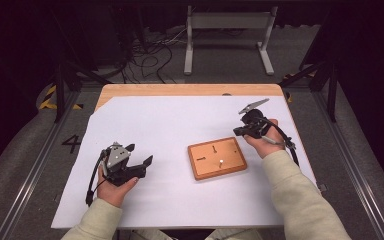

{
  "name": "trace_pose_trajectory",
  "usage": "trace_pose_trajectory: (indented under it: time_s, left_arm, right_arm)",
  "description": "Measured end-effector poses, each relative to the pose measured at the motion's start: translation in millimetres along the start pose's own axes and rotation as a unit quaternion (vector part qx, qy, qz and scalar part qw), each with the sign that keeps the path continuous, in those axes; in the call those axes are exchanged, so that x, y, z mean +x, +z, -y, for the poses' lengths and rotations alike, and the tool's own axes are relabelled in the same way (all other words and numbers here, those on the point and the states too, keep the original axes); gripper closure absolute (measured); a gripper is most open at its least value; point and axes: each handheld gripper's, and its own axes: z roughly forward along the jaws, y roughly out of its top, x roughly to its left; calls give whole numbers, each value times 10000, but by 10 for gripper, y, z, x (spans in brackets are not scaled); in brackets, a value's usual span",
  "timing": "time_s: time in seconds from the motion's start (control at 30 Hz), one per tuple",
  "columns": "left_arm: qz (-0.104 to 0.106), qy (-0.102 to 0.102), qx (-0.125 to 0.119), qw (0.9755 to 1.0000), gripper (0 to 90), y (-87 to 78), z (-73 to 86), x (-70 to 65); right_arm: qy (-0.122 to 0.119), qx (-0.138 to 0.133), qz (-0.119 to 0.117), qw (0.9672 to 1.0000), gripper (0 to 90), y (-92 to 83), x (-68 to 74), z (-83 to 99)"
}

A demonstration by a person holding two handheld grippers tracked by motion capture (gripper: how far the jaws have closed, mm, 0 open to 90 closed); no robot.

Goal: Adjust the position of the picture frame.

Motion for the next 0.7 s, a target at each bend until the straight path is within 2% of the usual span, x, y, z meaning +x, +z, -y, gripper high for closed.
trace_pose_trajectory:
  time_s: [0.13,0.27,0.43,0.5,0.57,0.7]
  left_arm:
    - [4,-4,9,10000,249,6,2,1]
    - [-4,-10,20,10000,250,8,4,3]
    - [-35,38,5,10000,255,0,2,-9]
    - [-31,29,2,10000,255,-1,3,-8]
    - [-30,18,-11,10000,255,3,7,-4]
    - [-24,11,-2,10000,255,1,11,0]
  right_arm:
    - [74,149,-33,9999,900,143,-36,-47]
    - [181,144,-118,9997,900,246,-69,-78]
    - [268,350,-172,9989,900,419,-76,-108]
    - [282,382,-187,9987,900,439,-70,-112]
    - [189,508,-171,9984,900,495,-44,-127]
    - [275,598,-182,9977,900,504,-54,-142]
